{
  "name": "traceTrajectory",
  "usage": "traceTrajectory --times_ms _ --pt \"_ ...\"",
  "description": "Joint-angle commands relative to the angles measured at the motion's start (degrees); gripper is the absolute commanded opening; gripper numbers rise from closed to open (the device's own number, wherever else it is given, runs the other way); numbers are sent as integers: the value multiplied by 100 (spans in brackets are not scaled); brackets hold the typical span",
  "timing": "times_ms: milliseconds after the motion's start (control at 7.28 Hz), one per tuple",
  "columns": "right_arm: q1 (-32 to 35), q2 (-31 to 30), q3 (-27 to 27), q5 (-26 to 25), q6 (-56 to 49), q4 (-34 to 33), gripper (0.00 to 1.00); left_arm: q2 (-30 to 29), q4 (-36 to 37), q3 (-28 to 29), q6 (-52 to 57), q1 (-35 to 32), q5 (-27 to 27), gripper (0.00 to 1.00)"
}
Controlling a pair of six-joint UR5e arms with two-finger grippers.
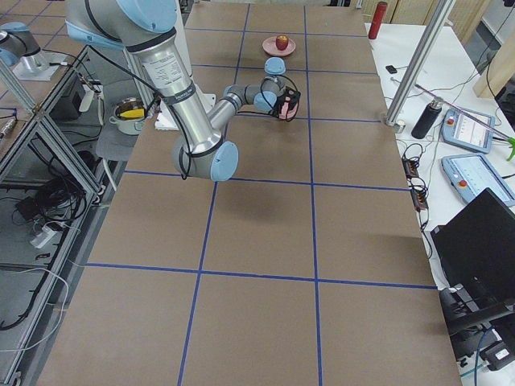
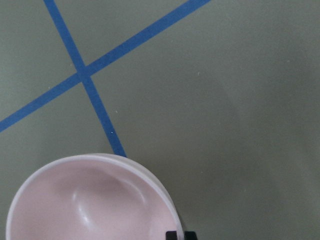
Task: Move apple from plate to bowl
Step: 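Open the right gripper to release the bowl and lift away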
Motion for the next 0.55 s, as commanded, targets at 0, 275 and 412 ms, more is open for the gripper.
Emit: traceTrajectory --times_ms 0,275,412 --pt "353 -47 144 41 -247 -49 100 -9 -9 -73 0 0 -9 98" --pt "933 -336 267 322 -904 -67 100 -97 -26 -91 9 9 -9 98" --pt "1319 -503 311 575 -1760 -389 100 -106 -148 -73 0 9 0 98"
